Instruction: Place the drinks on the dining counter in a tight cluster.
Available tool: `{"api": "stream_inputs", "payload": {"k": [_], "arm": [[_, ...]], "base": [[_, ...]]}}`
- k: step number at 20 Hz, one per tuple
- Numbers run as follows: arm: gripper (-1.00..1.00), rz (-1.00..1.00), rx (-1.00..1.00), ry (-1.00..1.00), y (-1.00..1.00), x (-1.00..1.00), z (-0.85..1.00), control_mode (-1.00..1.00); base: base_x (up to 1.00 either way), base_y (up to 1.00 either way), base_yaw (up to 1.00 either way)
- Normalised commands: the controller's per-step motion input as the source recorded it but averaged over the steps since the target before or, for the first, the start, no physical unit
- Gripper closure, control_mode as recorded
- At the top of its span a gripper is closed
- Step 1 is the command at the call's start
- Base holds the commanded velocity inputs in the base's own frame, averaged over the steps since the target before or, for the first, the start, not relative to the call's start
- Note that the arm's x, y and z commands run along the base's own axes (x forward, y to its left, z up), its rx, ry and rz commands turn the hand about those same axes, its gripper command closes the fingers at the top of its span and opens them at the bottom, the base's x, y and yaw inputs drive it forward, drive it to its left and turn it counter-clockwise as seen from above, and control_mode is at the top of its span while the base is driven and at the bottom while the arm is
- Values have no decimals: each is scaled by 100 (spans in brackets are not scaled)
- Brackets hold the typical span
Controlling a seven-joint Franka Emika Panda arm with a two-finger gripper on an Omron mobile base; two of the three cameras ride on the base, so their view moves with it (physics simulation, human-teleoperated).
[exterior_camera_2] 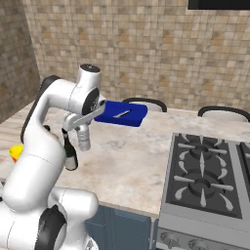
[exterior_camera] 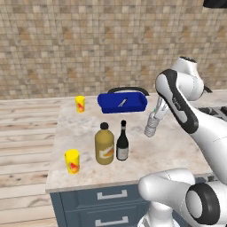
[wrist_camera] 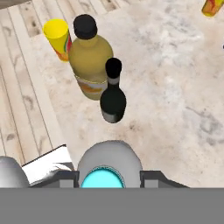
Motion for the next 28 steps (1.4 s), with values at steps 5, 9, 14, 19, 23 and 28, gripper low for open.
{"api": "stream_inputs", "payload": {"k": [5,9,14,19,23,28], "arm": [[100,28,-5,2,-4,2,-8,-100],[100,2,0,0,0,7,-19,-100],[100,0,0,0,0,35,-62,-100],[100,1,0,0,0,50,-71,-100],[100,1,0,0,0,46,-68,-100],[100,0,0,0,0,24,-51,-100]], "base": [[0,0,0],[0,0,0],[0,0,0],[0,0,0],[0,0,0],[0,0,0]]}}
